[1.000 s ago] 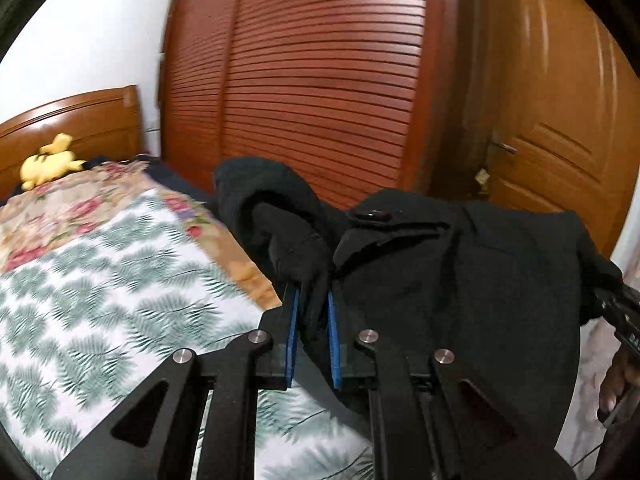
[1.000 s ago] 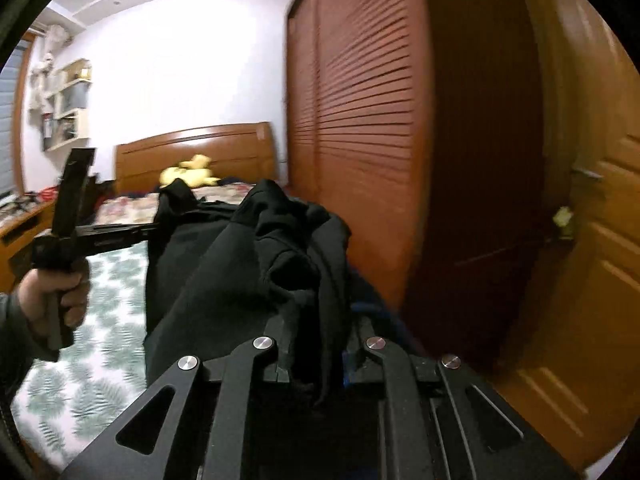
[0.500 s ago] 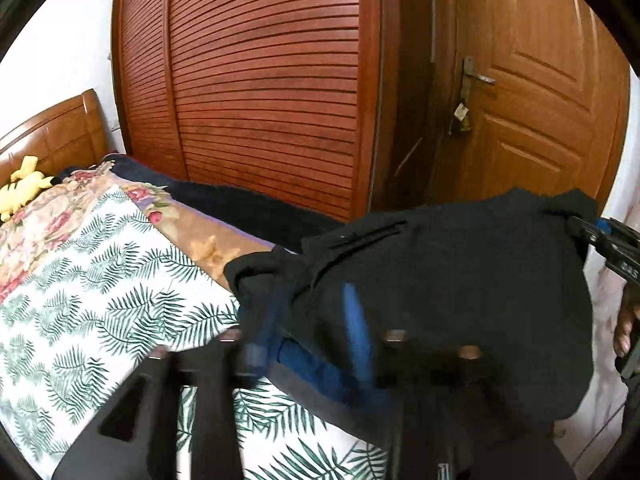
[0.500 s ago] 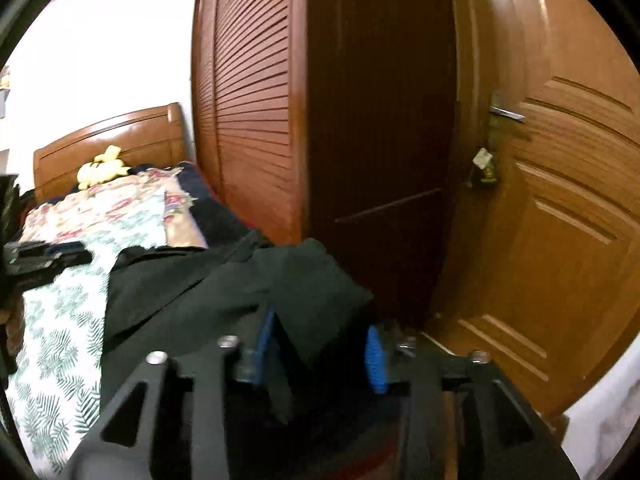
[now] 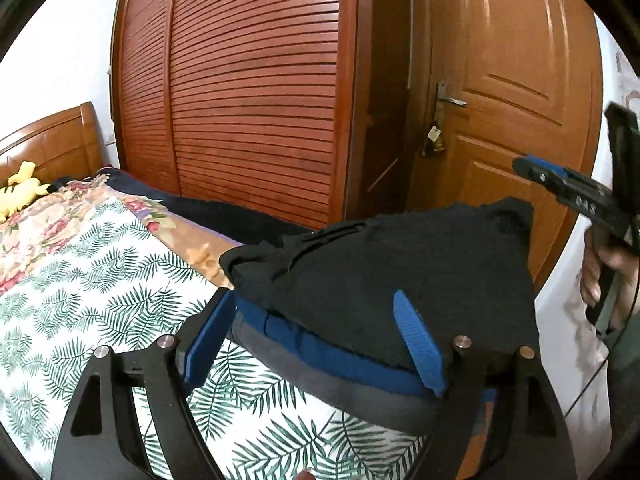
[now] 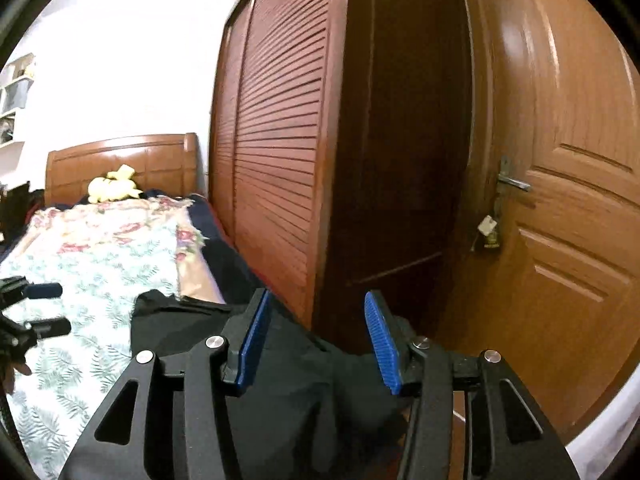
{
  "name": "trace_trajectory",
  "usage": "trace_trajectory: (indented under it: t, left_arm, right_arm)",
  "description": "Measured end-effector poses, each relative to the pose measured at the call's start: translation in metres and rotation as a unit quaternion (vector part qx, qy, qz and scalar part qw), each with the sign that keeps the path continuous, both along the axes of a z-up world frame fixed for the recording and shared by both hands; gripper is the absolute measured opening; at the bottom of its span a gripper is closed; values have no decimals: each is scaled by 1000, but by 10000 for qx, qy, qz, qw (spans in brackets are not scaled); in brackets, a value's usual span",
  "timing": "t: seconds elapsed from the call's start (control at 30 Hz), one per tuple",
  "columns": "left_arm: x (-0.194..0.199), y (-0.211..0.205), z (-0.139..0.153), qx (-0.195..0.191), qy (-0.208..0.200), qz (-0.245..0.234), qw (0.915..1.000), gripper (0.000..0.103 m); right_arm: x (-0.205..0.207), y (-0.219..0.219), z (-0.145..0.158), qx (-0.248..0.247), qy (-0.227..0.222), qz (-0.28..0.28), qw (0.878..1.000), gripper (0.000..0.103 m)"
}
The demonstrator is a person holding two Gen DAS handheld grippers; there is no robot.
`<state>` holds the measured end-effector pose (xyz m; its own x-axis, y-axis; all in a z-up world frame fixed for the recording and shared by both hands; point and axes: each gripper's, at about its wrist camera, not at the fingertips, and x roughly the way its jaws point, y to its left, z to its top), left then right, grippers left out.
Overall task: Fold large clothes
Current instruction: 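Lift the coat bundle with both tools and place it onto the folded clothes stack, then open both tools and withdraw them from the stacked coat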
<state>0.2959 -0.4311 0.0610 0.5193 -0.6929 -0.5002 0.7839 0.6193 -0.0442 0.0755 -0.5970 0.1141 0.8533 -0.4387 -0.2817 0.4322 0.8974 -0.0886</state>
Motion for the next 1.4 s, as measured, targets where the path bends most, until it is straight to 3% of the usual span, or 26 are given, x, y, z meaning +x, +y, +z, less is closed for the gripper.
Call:
trace_trajectory:
  t: [0.1,0.2,0.33,0.53,0.77,1.0,1.17,1.4]
  left_arm:
    - [-10,10,-1,-26,-91,27,10000,82]
    - [-19,21,-5,-114,-19,34,9999,82]
    - [-29,36,-9,-175,79,107,9998,82]
    - [-39,54,-5,-220,3,378,9990,82]
    - [-54,74,1,-243,-152,680,9973,82]
    - [-77,108,3,-235,-261,1009,9943,82]
    - [-95,140,2,-251,-226,1275,9913,82]
    - [-123,176,0,-81,-302,1518,9879,82]
  right_arm:
    - [-5,3,-1,79,43,404,9991,50]
    - [-4,-5,-28,308,422,842,9951,50]
    - [5,-36,-60,736,1127,554,9893,50]
    - [27,-75,-93,1288,1548,326,9790,50]
    - [38,-71,-78,1277,1534,319,9794,50]
    - [19,-41,-70,970,1240,139,9874,51]
    - [6,-2,-56,833,1091,401,9897,67]
    - [-28,71,-49,686,929,987,9884,81]
